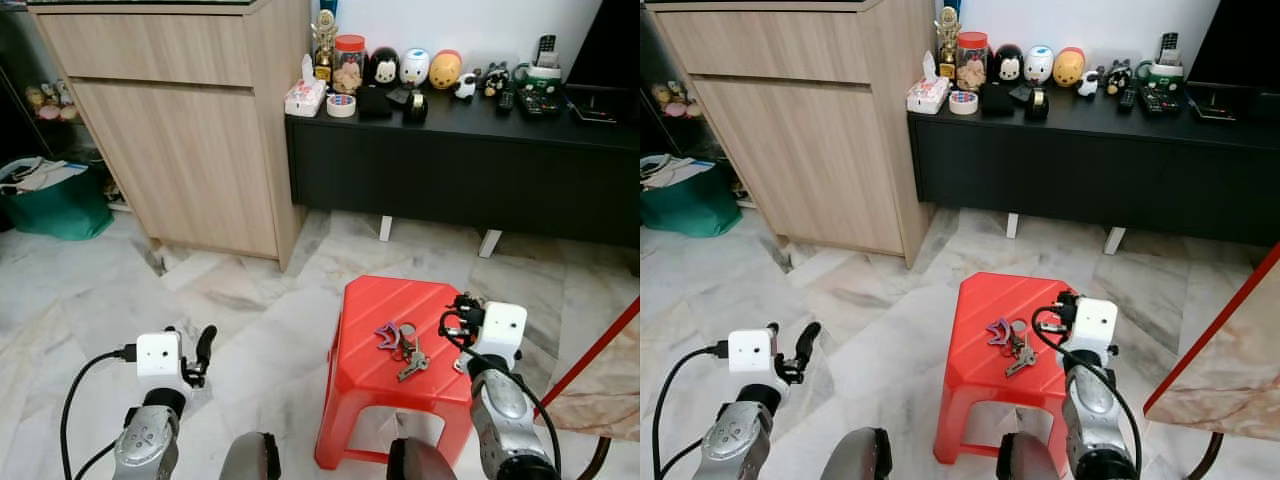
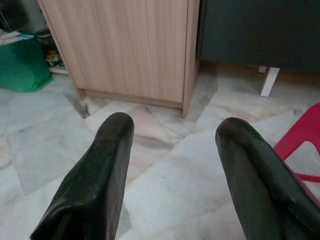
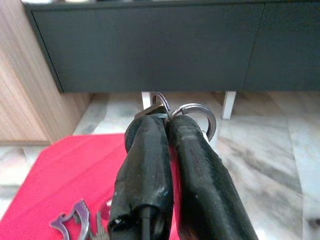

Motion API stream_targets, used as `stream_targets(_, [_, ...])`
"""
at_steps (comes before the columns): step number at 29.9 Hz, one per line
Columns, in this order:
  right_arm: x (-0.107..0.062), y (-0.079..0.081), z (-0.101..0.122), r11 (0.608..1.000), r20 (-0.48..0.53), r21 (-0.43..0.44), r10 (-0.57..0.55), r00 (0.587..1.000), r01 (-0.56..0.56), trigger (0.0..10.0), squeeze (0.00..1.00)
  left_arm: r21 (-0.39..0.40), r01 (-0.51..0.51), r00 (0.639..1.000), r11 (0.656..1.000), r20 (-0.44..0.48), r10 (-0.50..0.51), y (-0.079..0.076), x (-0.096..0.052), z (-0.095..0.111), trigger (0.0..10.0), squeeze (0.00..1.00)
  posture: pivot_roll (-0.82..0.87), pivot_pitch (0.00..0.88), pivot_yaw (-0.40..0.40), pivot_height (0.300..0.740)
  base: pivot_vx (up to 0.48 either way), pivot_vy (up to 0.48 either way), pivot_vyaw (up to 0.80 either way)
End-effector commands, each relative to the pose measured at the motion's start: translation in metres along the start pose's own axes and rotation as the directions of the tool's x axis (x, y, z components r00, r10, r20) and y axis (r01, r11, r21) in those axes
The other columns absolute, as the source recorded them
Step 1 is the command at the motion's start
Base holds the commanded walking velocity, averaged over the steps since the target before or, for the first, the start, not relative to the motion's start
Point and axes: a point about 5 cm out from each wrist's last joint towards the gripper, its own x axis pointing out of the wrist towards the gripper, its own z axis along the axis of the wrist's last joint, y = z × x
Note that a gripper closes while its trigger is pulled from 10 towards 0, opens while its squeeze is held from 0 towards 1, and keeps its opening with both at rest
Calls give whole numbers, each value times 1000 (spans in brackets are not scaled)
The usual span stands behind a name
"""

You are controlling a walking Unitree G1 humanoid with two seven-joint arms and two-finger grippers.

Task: Hang keys on a hook

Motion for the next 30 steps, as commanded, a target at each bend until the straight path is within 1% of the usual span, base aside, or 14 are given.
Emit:
stream_targets(1, [1, 3, 6, 1000, 29, -1, 18, 999, -18, 10000, 0, 6, -6, 1000, 1000, 5, 6, 0, 1, 0, 10000, 0, 42, 0, -11, 623, 0, 0, 0])
stream_targets(6, [2, 7, 9, 999, 37, -2, 41, 998, -40, 10000, 0, 4, -9, 1000, 1000, 1, 9, 1, 0, -3, 10000, 0, 40, 0, -11, 653, 0, 0, 0])
stream_targets(9, [2, 8, 10, 999, 43, -5, 51, 998, -51, 10000, 0, 5, -9, 1000, 1000, -1, 9, 1, 0, -4, 10000, 0, 40, 0, -11, 663, 0, 0, 0])
stream_targets(13, [2, 9, 12, 998, 48, -6, 56, 997, -56, 10000, 0, 8, -15, 1000, 1000, -26, 15, 4, 0, -10, 10000, 0, 39, 0, -10, 678, 0, 0, 0])
stream_targets(15, [1, 8, 12, 999, 49, -3, 52, 997, -52, 10000, 0, 11, -26, 998, 1000, -63, 27, 11, -1, -19, 10000, 0, 37, 0, -9, 698, 0, 0, 0])
stream_targets(16, [1, 8, 12, 999, 49, -3, 52, 997, -52, 10000, 0, 11, -26, 998, 1000, -63, 27, 11, -1, -19, 10000, 0, 37, 0, -9, 698, 0, 0, 0])
stream_targets(20, [0, 8, 12, 999, 48, -2, 48, 998, -48, 10000, 0, 24, -41, 989, 999, -143, 44, 19, -7, -36, 10000, 0, 35, 0, -8, 723, 0, 0, 0])
stream_targets(21, [0, 8, 12, 999, 54, 0, 53, 997, -53, 10000, 0, 24, -45, 981, 999, -190, 49, 22, -10, -45, 10000, 0, 35, 0, -9, 733, 0, 0, 0])
stream_targets(24, [-1, 10, 13, 998, 62, 1, 58, 996, -58, 10000, 0, 30, -44, 970, 999, -237, 50, 25, -13, -53, 10000, 0, 35, 0, -7, 740, 0, 0, 0])
stream_targets(26, [-1, 11, 15, 998, 81, 6, 54, 995, -55, 10000, 0, 43, -51, 951, 998, -302, 61, 31, -19, -65, 10000, 0, 35, 0, -7, 740, 0, 0, 0])
stream_targets(30, [-3, 12, 15, 999, 89, 11, 46, 995, -47, 10000, 0, 59, -78, 917, 995, -387, 95, 40, -29, -80, 10000, 0, 35, 0, -4, 740, 0, 0, 0])
